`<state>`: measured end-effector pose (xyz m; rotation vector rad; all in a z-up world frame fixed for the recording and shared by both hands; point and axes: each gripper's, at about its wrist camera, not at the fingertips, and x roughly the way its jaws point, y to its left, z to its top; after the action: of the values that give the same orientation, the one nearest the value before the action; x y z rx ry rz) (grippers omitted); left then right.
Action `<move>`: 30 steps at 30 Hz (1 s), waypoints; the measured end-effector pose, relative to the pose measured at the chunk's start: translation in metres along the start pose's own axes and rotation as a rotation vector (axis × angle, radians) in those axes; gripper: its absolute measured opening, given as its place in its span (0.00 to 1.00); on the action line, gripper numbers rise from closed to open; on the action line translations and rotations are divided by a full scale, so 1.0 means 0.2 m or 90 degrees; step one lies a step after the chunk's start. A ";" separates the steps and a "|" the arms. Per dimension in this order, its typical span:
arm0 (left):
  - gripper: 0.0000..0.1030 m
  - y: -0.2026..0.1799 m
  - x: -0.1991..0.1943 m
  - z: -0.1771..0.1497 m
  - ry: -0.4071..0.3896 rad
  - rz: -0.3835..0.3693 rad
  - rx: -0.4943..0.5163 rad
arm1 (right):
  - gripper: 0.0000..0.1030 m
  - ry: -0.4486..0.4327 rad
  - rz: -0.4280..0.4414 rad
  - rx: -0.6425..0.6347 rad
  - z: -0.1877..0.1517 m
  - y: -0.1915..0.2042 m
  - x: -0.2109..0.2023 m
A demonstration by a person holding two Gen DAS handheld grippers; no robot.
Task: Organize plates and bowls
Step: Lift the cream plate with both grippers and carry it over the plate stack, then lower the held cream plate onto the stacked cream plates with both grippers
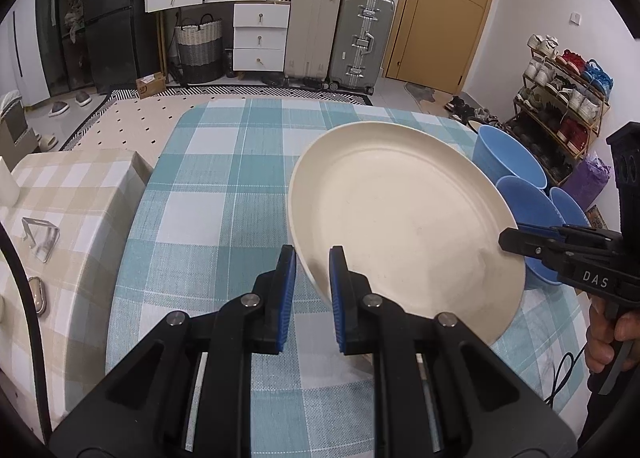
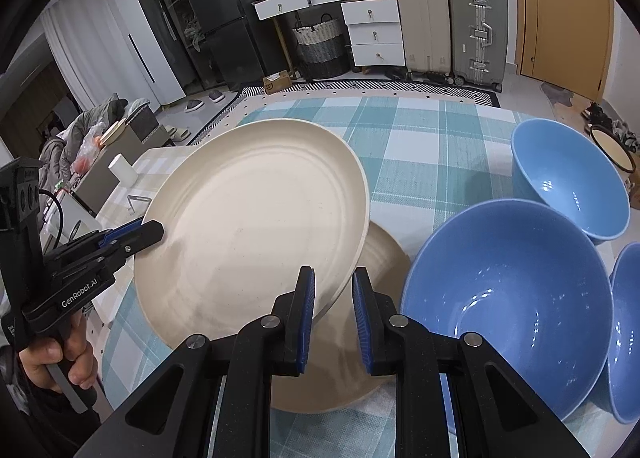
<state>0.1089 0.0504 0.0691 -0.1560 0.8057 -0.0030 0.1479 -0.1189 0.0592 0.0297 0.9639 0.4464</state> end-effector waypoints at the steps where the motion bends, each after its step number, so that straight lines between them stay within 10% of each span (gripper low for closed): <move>1: 0.12 0.00 0.00 -0.01 0.001 -0.002 -0.001 | 0.19 0.000 0.002 0.002 -0.01 0.00 0.00; 30: 0.12 -0.02 0.22 -0.15 0.028 0.003 0.028 | 0.20 0.002 -0.034 0.024 -0.27 -0.01 0.02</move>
<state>0.1193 0.0396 0.0175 -0.1124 0.8490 -0.0191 0.1066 -0.1281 0.0249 0.0371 0.9734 0.3795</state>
